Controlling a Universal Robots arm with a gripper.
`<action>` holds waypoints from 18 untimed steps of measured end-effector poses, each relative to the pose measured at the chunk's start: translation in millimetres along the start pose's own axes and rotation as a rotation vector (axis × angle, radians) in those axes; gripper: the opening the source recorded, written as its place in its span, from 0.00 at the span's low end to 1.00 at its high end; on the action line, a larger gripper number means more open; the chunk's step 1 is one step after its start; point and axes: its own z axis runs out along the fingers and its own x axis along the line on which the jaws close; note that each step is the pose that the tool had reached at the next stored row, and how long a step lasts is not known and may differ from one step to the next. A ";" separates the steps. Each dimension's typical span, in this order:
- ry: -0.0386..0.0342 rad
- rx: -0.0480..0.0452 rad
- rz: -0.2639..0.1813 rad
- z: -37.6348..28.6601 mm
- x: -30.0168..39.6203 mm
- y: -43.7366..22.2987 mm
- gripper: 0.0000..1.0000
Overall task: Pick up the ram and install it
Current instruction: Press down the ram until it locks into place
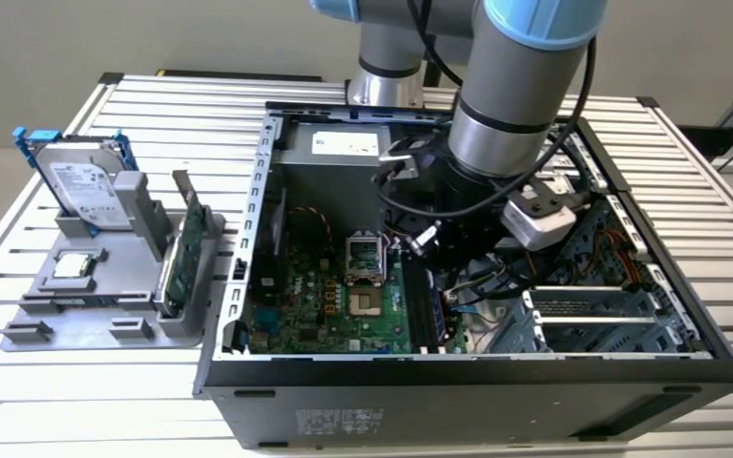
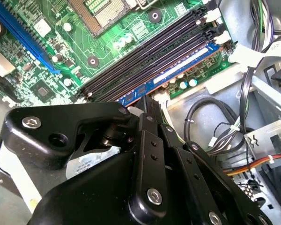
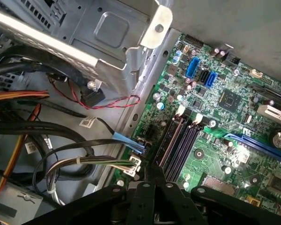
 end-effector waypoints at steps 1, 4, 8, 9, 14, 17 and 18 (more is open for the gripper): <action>0.0006 -0.0004 -0.008 0.0 0.0 0.0 0.00; 0.0024 -0.0017 -0.033 0.0 0.0 0.0 0.00; 0.0049 -0.0035 -0.065 0.0 0.0 0.0 0.00; 0.0055 -0.0039 -0.073 0.0 0.0 0.0 0.00; 0.0085 -0.0061 -0.114 0.0 0.0 0.0 0.00; 0.0102 -0.0073 -0.138 0.0 0.0 0.0 0.00; 0.0109 -0.0077 -0.146 0.0 0.0 0.0 0.00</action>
